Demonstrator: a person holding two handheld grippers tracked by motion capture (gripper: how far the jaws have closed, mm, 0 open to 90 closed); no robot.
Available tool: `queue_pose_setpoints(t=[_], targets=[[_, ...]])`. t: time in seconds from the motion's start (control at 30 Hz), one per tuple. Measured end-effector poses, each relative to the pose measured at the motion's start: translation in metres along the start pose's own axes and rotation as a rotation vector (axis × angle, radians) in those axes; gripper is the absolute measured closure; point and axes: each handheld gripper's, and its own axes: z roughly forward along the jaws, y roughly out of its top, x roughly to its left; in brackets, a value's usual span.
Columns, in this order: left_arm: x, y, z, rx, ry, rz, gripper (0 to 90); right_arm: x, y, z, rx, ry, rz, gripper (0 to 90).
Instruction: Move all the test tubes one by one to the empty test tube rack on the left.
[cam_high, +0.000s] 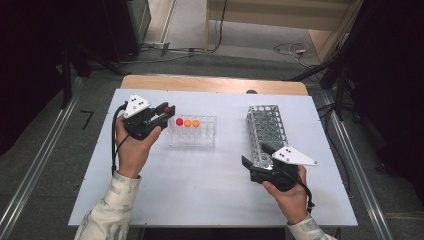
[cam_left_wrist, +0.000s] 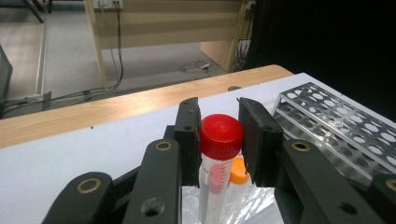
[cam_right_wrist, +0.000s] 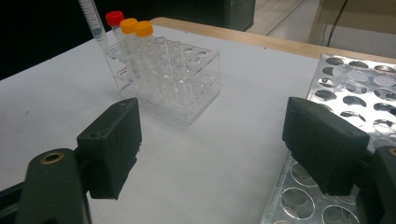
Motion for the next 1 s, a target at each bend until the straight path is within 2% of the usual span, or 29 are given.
queue_pose_setpoints(t=[0.3,0.4,0.53,1.0], targets=[[0.008,0.004,0.008,-0.012,0.021,-0.015,70.6,-0.002,-0.001,0.000,0.001,-0.004,0.002,18.2],[0.009,0.004,0.011,-0.014,0.032,-0.008,70.5,-0.003,-0.001,-0.001,0.002,-0.008,0.004,18.2],[0.007,0.000,0.017,0.002,0.058,0.019,70.5,-0.004,-0.001,-0.001,0.002,-0.009,0.007,18.3],[0.003,-0.017,0.022,0.021,0.082,0.017,70.4,-0.005,-0.002,-0.002,0.004,-0.009,0.006,18.3]])
